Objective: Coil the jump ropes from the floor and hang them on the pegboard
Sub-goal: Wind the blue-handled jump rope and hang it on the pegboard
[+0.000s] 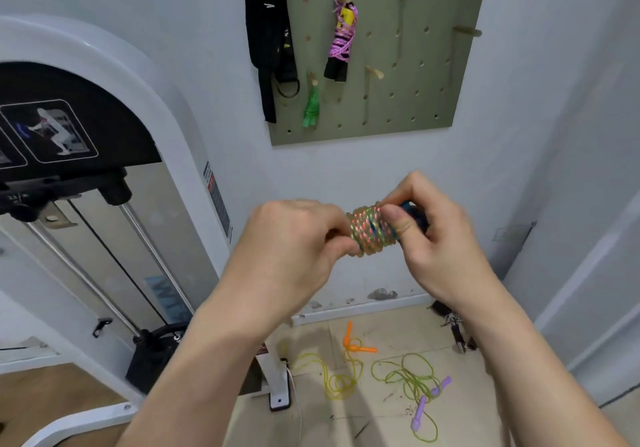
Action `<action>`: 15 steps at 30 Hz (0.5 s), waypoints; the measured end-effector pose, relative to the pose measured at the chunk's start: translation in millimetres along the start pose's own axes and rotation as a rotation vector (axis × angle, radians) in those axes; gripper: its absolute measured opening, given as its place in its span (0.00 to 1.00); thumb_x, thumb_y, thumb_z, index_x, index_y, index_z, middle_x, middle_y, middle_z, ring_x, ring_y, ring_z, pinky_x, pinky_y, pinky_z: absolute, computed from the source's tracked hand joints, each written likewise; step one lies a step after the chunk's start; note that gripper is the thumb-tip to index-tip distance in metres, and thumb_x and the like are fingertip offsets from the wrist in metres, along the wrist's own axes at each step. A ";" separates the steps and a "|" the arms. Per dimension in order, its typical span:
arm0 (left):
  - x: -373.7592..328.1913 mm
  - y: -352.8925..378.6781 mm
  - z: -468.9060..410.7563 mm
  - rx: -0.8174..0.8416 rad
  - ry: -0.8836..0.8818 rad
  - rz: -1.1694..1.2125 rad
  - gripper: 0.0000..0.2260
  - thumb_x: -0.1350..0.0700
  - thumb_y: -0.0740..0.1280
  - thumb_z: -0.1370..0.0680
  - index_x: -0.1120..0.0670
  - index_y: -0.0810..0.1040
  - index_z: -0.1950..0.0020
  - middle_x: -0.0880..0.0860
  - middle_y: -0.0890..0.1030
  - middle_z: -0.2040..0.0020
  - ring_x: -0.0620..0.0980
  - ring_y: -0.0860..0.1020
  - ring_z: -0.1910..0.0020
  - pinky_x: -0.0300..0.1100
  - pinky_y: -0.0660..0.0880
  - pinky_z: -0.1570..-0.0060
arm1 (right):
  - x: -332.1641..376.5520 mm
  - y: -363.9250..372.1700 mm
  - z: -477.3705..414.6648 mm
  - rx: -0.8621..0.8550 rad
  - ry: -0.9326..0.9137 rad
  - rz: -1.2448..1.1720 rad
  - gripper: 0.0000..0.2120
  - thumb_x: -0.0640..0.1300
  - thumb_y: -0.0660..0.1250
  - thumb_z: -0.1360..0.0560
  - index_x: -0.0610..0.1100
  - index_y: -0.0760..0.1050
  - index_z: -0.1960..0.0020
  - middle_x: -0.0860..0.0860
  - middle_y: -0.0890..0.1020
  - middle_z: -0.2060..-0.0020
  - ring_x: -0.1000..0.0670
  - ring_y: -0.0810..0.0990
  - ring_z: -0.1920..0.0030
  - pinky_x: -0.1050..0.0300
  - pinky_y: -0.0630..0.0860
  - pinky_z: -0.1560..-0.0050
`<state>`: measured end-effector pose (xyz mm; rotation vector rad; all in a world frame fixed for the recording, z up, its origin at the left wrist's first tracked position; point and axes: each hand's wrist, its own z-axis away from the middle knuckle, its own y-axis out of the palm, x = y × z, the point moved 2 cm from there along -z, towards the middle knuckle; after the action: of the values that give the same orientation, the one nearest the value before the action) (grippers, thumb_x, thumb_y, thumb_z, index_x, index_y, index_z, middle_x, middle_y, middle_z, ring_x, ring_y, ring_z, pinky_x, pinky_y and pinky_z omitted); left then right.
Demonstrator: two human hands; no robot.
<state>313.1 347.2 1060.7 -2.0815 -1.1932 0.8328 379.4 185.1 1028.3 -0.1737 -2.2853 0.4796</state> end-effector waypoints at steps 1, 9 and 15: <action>7.9 -3.8 -3.6 -0.007 -0.063 0.110 0.03 0.51 0.74 0.33 0.49 0.83 0.62 0.45 0.81 0.68 0.45 0.78 0.68 0.43 0.74 0.66 | 0.8 2.8 -3.3 0.035 0.034 -0.103 0.06 0.41 0.62 0.24 0.48 0.70 0.60 0.53 0.75 0.68 0.55 0.70 0.69 0.60 0.67 0.67; 55.2 26.8 -22.2 0.123 -0.452 1.038 0.07 0.59 0.78 0.40 0.51 0.81 0.69 0.48 0.80 0.69 0.46 0.77 0.68 0.36 0.75 0.66 | -17.0 11.0 -28.2 0.134 0.225 -0.555 0.08 0.44 0.66 0.26 0.42 0.70 0.59 0.45 0.75 0.66 0.52 0.69 0.73 0.63 0.67 0.74; 62.5 60.8 -51.6 0.188 -0.608 1.377 0.04 0.60 0.72 0.36 0.54 0.81 0.71 0.49 0.78 0.72 0.45 0.74 0.73 0.38 0.68 0.70 | -48.0 20.6 -36.8 0.022 0.367 -0.872 0.06 0.46 0.69 0.32 0.48 0.73 0.63 0.41 0.72 0.65 0.52 0.67 0.78 0.66 0.63 0.78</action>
<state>408.6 367.6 1033.8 -2.3713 0.3478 2.1454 438.7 201.7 1010.9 0.6707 -1.7677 0.0046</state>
